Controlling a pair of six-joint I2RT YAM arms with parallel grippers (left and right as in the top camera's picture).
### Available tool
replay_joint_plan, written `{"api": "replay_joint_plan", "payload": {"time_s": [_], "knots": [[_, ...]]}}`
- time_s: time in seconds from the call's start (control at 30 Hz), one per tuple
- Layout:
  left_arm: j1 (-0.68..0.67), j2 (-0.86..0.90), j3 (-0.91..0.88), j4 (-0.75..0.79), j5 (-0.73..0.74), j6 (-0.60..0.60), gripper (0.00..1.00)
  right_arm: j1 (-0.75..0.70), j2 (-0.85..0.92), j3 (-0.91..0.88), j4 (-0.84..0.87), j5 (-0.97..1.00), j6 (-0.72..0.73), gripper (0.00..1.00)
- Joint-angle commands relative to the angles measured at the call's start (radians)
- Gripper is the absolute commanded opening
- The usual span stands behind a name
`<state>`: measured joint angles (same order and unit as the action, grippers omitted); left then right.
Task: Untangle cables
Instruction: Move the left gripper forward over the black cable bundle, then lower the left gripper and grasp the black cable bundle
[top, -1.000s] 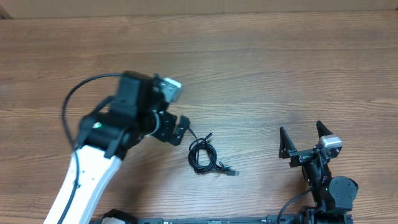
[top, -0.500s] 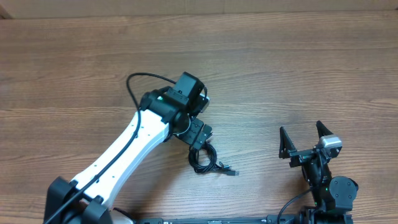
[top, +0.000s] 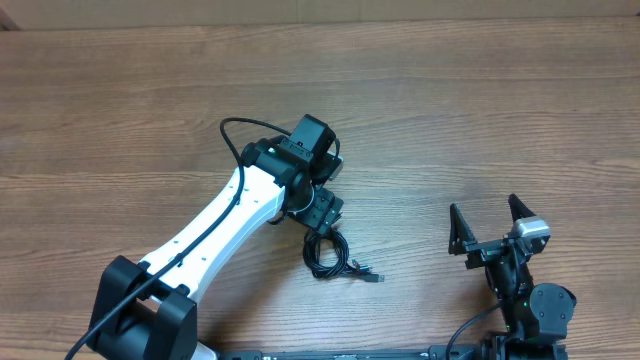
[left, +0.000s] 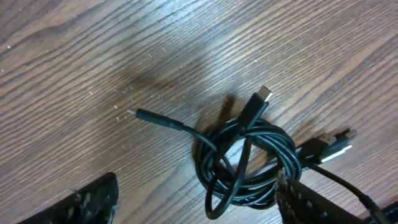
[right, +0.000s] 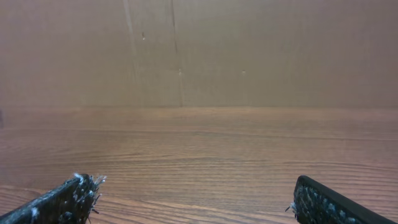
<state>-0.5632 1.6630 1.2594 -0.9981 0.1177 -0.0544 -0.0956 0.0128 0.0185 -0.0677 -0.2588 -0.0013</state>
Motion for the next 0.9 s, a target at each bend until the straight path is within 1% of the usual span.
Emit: {"api": "replay_joint_plan", "payload": {"time_s": [0.0,0.1,0.27,0.37,0.5,0.7,0.77,0.87], "knots": [[-0.007,0.006,0.021,0.001,0.039,-0.041,1.0,0.002,-0.01,-0.01,0.006,-0.005,-0.007,1.0],[-0.007,0.006,0.021,-0.001,0.067,-0.048,1.0,0.002,-0.01,-0.01,0.006,-0.005,-0.008,1.0],[-0.008,0.006,0.019,-0.008,0.063,-0.048,1.0,0.002,-0.01,-0.01,0.006,-0.005,-0.007,1.0],[-0.014,0.007,0.016,-0.026,0.03,-0.054,1.0,0.002,-0.01,-0.01,0.006,-0.005,-0.007,1.0],[-0.043,0.007,-0.011,-0.03,-0.043,-0.103,1.0,0.002,-0.01,-0.01,0.006,-0.005,-0.007,1.0],[-0.084,0.007,-0.079,0.028,-0.052,-0.119,1.0,0.002,-0.01,-0.01,0.006,-0.005,-0.007,1.0],[-0.093,0.008,-0.103,0.054,-0.077,-0.148,1.0,0.002,-0.01,-0.01,0.006,-0.005,-0.007,1.0],[-0.093,0.013,-0.122,0.076,-0.107,-0.16,1.0,0.002,-0.01,-0.01,0.006,-0.005,-0.007,1.0]]}}
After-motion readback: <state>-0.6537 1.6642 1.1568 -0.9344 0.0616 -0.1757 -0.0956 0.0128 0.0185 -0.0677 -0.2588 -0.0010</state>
